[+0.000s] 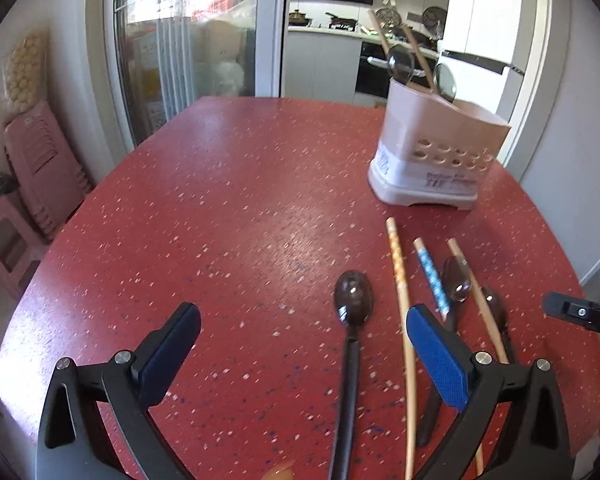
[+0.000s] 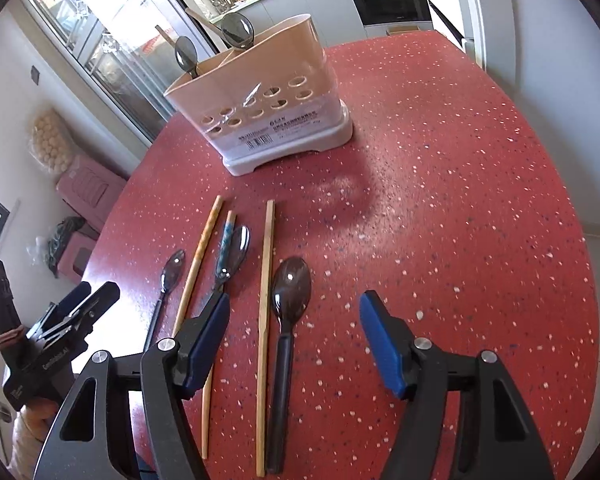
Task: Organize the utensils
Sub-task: 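Move both tools back over the remaining utensils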
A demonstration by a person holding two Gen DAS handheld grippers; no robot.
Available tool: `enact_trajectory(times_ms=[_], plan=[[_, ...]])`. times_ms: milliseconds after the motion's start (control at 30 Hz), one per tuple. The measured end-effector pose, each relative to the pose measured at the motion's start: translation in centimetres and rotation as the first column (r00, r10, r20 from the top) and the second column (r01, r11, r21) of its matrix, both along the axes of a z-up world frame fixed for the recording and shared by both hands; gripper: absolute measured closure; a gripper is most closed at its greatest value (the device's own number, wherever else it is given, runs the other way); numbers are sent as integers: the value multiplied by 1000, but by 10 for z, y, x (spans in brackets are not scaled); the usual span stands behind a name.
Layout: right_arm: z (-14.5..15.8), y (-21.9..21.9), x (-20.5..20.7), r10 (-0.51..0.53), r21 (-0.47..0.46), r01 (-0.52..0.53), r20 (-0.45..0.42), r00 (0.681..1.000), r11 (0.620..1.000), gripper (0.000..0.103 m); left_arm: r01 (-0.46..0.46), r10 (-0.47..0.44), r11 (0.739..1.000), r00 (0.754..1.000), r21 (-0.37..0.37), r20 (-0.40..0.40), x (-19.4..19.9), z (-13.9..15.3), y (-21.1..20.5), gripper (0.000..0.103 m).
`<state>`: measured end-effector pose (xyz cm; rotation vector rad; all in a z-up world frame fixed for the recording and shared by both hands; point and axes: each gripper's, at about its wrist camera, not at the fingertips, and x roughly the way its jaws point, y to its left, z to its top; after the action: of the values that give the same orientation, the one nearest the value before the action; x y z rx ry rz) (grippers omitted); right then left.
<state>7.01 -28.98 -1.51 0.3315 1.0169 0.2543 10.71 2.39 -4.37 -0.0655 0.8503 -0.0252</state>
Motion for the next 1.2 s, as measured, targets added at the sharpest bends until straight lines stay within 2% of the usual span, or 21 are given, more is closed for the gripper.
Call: enact_trajectory(times_ms=[167,367,667,867,1033,1200], plan=[[-4,7,-10,-4,-54,3,-27,1000,999,32,18,-15,998,999,52,-47,9,-22,-4,0],[-16,18,-15,3,-136,-16,-97,995,991,32,74,-66,994,992,78,-108,28,-45,-13,0],[-30,39,-16,28,-235,-61,-143,989,970,51,97,-85,993,985,72,-150,49,-66,-17,0],[-32,47,-13,34,-303,-80,-153,988,950,54,119,-104,989,981,85,-166,53,-66,-17,0],[-34,66,-8,65,-386,-125,-164,984,914,56,129,-112,988,977,81,-183,60,-71,-21,0],[-35,72,8,76,-386,-161,-226,971,909,60,157,-141,985,970,69,-198,69,-74,-26,0]])
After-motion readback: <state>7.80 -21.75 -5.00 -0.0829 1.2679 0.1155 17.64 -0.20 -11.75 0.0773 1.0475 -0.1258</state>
